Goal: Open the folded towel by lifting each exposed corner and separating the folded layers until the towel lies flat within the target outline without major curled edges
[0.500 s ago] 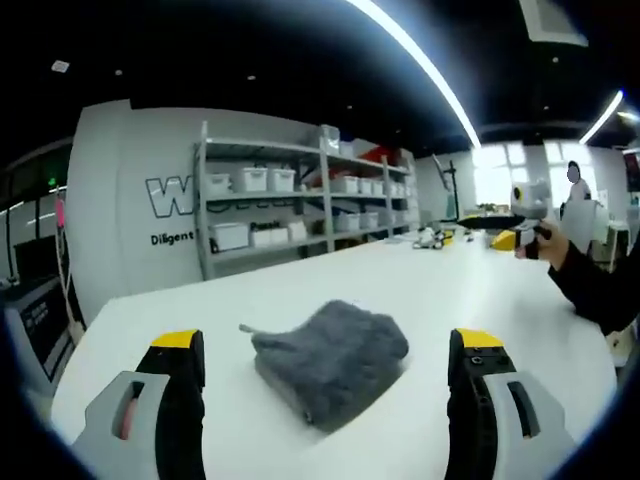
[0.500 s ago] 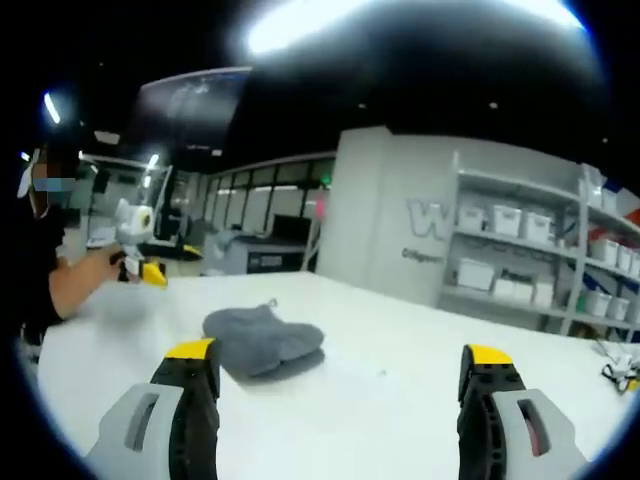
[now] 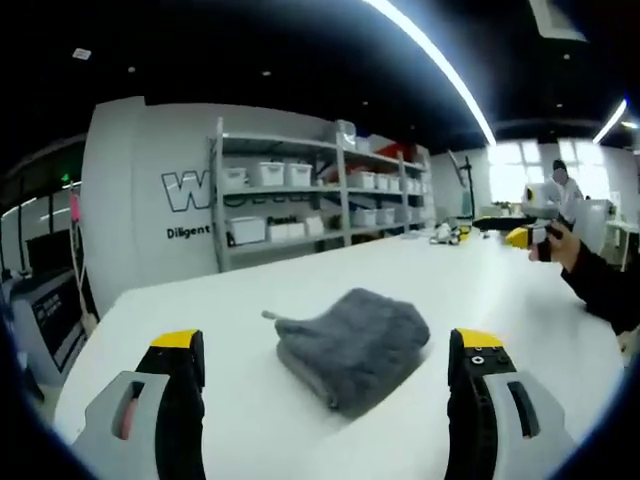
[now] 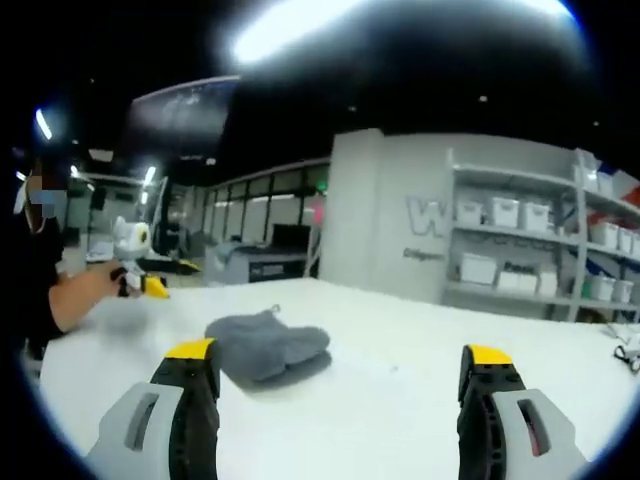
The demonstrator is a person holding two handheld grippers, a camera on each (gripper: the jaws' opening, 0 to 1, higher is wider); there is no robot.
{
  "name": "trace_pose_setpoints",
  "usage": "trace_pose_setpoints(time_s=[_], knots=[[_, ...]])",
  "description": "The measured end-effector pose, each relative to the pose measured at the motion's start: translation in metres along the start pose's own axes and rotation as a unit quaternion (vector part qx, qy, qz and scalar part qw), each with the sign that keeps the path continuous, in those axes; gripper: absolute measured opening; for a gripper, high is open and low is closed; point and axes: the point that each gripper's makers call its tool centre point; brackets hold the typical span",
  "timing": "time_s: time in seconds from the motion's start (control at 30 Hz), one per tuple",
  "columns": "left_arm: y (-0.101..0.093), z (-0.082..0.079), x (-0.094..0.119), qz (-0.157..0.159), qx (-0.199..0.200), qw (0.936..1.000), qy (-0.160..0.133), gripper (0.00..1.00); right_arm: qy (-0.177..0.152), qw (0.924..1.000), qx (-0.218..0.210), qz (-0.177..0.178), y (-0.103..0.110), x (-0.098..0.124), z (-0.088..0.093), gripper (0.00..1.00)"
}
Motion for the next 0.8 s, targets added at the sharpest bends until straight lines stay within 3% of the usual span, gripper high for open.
trace_pose_setpoints(time_s=[0.2, 0.8], knots=[[0.000, -0.005, 0.003, -0.004, 0.003, 0.9999, -0.014, 1.00, 0.006, 0.9997, 0.024, -0.003, 0.008, -0.004, 0.004, 1.00], [-0.002, 0.007, -0.003, -0.005, 0.006, 1.0000, 0.005, 1.00, 0.021, 0.9998, -0.006, 0.003, 0.000, -0.007, 0.017, 1.00]])
Point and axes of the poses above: the point that each gripper's makers call its tool centre point, and the gripper's own axes: x roughly backward along the fingers, y roughly to its left, z roughly out of its underside, and after that the axes turned 7 degrees about -z, right-handed
